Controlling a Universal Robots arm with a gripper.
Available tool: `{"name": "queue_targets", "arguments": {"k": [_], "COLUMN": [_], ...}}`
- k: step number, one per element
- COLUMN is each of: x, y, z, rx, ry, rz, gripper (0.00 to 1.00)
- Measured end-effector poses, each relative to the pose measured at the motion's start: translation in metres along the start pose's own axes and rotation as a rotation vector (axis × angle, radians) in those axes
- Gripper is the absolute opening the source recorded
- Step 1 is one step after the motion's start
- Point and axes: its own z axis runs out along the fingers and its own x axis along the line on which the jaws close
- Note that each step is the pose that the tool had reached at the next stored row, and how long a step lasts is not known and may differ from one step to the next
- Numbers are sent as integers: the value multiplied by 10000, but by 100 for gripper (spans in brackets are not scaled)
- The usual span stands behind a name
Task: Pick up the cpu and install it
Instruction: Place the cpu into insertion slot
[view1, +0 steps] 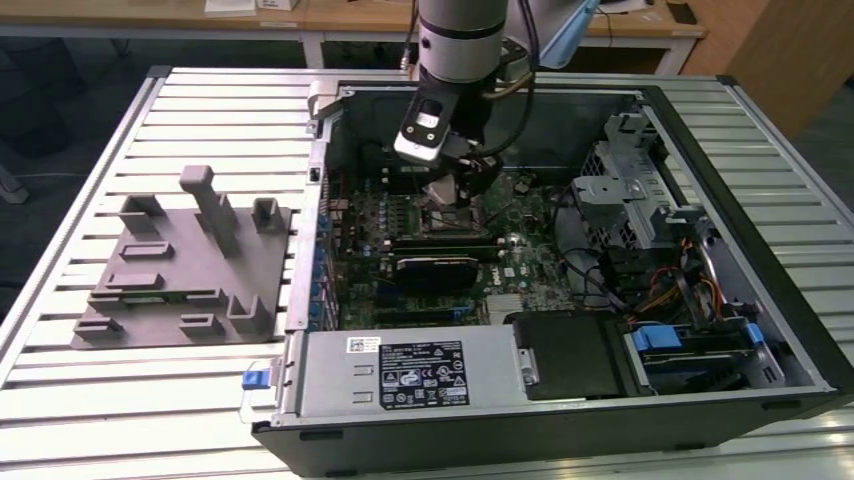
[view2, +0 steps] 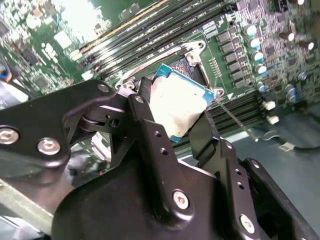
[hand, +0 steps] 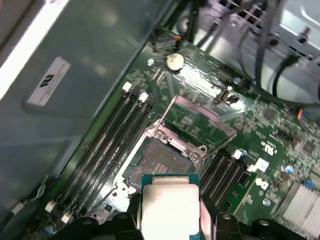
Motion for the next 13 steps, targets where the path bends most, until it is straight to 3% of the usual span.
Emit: {"name": "queue_targets", "arguments": {"k": [13], "x": [0], "y": [0], "z": [5], "rx": [20], "ry": [-109], "rz": [2317], "gripper": [54]}}
